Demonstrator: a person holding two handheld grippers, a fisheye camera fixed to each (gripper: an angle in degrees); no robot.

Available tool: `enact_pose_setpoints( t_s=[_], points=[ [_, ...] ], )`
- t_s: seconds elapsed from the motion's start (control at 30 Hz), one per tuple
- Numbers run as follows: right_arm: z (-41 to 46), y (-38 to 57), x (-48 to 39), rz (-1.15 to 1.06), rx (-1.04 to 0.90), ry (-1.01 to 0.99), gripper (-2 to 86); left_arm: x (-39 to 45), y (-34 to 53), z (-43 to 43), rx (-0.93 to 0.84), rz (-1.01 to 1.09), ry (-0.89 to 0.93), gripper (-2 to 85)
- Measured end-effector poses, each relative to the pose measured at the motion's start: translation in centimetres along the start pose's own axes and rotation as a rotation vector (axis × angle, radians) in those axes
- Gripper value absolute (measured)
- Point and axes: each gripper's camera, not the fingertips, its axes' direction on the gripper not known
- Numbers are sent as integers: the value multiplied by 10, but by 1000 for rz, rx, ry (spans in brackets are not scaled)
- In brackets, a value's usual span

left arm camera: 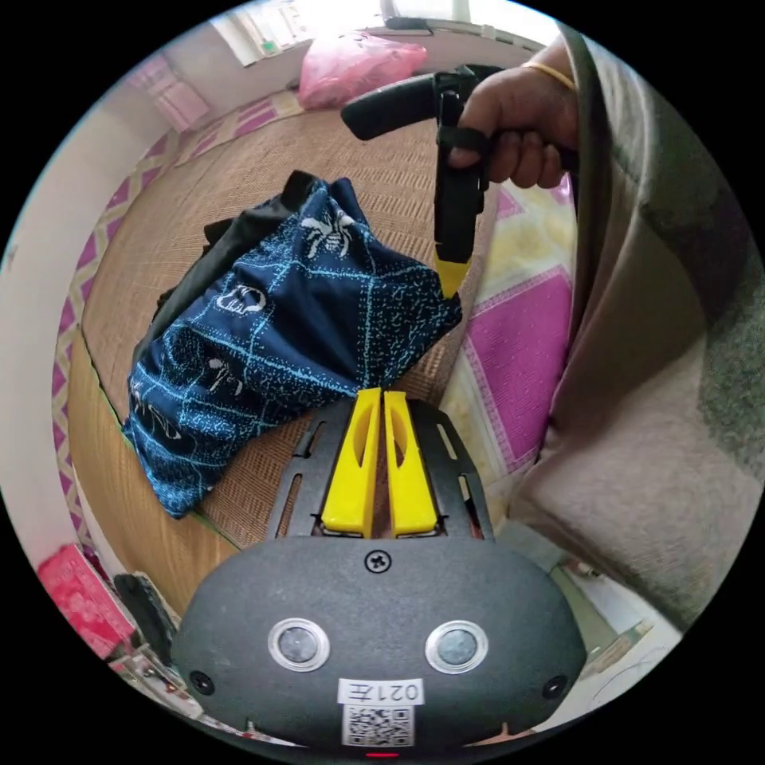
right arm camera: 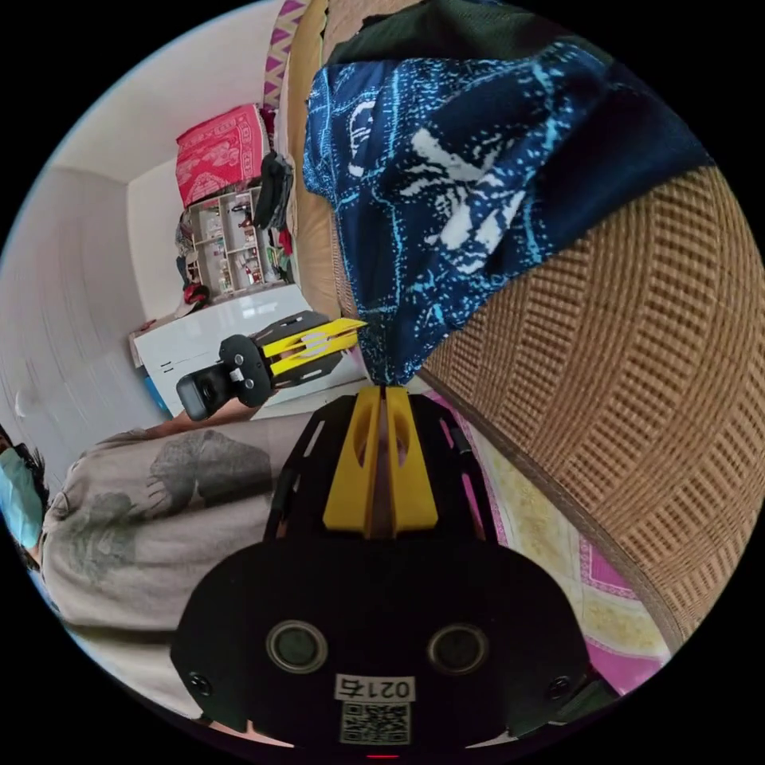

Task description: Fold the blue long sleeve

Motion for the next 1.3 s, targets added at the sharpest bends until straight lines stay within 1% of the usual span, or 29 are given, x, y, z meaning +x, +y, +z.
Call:
enact_pose_setpoints(
  t_s=[0.07, 0.13, 0.2, 0.23, 0.3, 0.33, 0.37, 0.4, 0.5, 0.63, 0.7, 0.9, 1.07, 1.2, 1.3],
  points=[
    [-23, 8, 9, 10, -12, 7, 13, 17, -19, -1, -18, -58, 6, -10],
    [-65, 25, 17, 6, 15, 73, 56, 40, -39, 2, -42, -66, -27, -10],
    [-100, 38, 21, 8, 83, 110, 76, 70, -55, 10, -87, -40, -120, -10],
    [-124, 44, 24, 5, 146, 108, 88, 77, -56, 12, -103, -33, -142, -10],
    [-151, 44, 30, 8, 232, 81, 94, 100, -50, 13, -115, -29, -269, -9],
    [-163, 39, 35, 12, 273, 52, 99, 104, -47, 11, -117, -48, -305, -9],
    [-166, 34, 39, 12, 283, 36, 102, 109, -38, 1, -97, -118, -370, -9],
    [-169, 24, 46, 19, 293, 5, 107, 112, -27, -14, -48, -215, -391, -9],
    [-165, -2, 67, 68, 297, -93, 116, 116, -2, -46, 27, -425, -308, -9],
    [-164, -12, 90, 185, 360, -176, 110, 129, 14, -62, 71, -501, -258, -10],
    [-165, -9, 92, 201, 373, -180, 108, 130, 22, -62, 73, -551, -217, -10],
    [-183, 11, 81, 201, 455, -70, 113, 135, 33, -31, 44, -547, -126, -8],
    [-173, -9, 82, 182, 407, -104, 106, 128, 42, 1, 61, -559, -46, 12],
    [-166, -30, 80, 129, 357, -135, 77, 120, 41, 21, 95, -531, 20, 62],
    [-167, -33, 75, 109, 332, -108, 40, 117, 33, 32, 95, -487, 28, 62]
  ],
)
